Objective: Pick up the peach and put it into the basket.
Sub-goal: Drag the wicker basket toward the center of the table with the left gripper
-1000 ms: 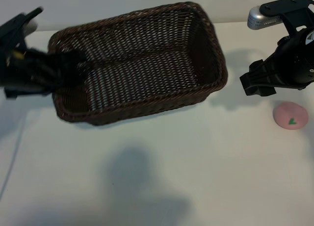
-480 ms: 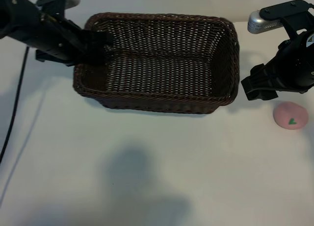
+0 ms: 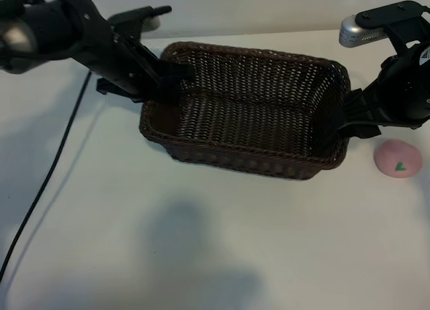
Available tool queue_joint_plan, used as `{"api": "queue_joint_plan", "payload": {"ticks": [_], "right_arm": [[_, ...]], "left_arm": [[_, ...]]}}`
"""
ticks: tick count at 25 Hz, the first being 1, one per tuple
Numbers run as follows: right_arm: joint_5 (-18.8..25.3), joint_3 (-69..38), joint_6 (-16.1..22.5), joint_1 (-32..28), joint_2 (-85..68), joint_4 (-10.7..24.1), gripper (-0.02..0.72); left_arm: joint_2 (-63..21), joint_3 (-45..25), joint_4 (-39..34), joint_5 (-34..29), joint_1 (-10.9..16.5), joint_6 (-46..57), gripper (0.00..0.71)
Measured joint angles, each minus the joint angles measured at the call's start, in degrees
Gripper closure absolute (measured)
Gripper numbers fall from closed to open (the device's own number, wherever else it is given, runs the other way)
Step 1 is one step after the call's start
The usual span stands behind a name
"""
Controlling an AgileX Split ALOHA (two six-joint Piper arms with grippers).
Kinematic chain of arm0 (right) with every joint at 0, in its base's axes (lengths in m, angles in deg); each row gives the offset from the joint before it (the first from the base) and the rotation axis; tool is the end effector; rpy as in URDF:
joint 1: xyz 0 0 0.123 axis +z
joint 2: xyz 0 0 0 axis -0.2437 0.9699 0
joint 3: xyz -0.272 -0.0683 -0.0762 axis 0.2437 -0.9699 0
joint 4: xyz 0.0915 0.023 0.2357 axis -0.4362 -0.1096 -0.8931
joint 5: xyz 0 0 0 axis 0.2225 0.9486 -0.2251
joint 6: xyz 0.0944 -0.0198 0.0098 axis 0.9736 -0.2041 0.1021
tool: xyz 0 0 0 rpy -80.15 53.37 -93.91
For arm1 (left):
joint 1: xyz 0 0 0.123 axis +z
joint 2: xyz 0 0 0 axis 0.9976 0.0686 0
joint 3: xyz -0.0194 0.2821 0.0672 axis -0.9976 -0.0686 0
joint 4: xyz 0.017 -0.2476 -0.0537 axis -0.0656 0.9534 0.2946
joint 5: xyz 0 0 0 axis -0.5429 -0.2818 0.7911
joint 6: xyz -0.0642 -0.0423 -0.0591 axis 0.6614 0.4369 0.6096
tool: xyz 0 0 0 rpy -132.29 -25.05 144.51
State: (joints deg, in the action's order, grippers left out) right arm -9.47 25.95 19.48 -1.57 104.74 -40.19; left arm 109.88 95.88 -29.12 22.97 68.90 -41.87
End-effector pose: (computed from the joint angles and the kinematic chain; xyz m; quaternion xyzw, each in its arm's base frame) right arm 0.2764 0.0751 0.2791 -0.0972 0.9712 0.0942 0.1963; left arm 0.4053 -0.1505 0.1712 0.0328 0.9620 -0.1871 0.1964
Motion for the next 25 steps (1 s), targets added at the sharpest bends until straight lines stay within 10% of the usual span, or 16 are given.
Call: {"api": "queue_joint_plan", "payload": {"ticks": [25], "right_arm": [[0.8,0.0,0.0,0.0,0.0,0.0,0.109]], "left_arm": [[4.36,0.06,3.5,4.13,-0.04,3.18,0.523]]}}
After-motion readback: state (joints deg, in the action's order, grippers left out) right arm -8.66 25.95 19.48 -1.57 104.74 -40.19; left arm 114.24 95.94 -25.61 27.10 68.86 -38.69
